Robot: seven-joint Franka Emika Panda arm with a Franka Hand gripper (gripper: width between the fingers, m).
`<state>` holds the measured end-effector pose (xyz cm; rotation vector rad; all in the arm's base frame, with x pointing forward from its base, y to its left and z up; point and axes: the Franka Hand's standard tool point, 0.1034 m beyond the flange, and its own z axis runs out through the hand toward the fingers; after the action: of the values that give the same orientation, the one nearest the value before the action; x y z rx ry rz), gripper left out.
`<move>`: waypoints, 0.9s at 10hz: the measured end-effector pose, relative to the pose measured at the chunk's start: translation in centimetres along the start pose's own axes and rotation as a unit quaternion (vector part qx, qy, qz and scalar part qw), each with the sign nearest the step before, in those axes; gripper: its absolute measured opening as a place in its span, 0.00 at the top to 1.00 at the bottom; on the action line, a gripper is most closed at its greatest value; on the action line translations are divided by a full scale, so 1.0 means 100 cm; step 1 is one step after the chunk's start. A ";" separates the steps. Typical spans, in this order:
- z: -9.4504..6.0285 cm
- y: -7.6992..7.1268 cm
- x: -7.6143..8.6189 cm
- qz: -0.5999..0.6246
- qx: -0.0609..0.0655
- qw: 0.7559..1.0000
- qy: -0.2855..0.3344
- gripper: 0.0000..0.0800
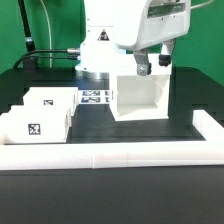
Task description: Assemble drawer
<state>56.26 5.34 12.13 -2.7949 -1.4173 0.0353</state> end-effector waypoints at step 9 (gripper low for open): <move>-0.010 -0.021 -0.009 0.079 -0.018 0.997 0.017 0.19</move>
Offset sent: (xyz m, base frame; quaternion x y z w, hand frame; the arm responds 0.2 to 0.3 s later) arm 0.0000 0.0000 0.0000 0.0000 0.0000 0.0000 1.0000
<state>54.11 5.86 13.17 -2.9155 -1.2002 -0.0381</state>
